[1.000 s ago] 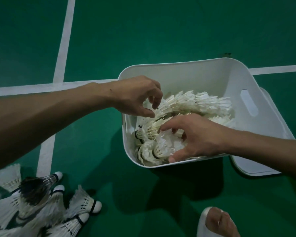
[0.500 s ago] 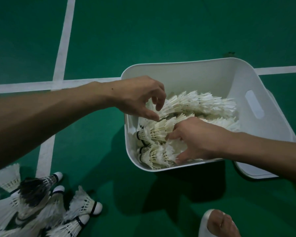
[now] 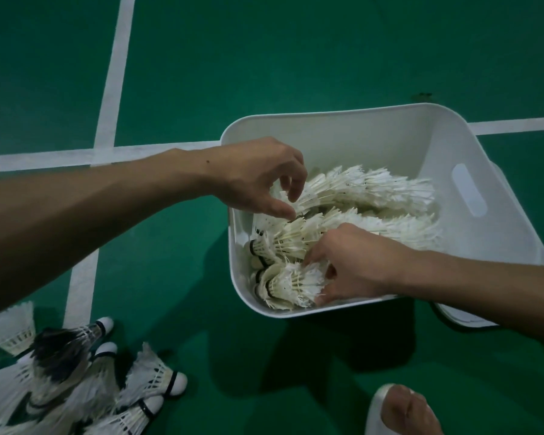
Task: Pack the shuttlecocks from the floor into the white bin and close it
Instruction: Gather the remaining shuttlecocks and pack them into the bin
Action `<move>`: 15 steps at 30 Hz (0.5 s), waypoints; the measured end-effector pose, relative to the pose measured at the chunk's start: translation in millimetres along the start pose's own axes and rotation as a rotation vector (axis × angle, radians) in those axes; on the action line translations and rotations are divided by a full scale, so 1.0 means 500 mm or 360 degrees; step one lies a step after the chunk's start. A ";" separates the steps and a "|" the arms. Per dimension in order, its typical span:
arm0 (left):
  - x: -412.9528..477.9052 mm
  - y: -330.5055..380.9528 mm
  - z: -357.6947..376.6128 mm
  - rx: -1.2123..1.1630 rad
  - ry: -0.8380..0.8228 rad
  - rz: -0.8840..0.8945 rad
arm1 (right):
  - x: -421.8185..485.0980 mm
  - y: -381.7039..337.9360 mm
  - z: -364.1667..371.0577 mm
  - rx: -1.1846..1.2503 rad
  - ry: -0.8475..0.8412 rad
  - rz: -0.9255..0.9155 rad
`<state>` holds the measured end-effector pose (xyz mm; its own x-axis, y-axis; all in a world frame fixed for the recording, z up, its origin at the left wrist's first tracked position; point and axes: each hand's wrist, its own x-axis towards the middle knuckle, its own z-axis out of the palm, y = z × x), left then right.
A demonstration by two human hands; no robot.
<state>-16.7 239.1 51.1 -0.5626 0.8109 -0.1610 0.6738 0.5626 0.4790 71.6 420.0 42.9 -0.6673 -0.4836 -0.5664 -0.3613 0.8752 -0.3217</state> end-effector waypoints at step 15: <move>-0.034 0.009 -0.008 0.0189 0.0161 0.0072 | -0.039 0.022 -0.110 0.0133 0.0335 0.0022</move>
<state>-5.8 227.1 59.4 -0.5719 0.8187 -0.0508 0.7481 0.5460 0.3772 44.7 439.7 92.2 -0.7964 -0.4510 -0.4030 -0.3017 0.8737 -0.3815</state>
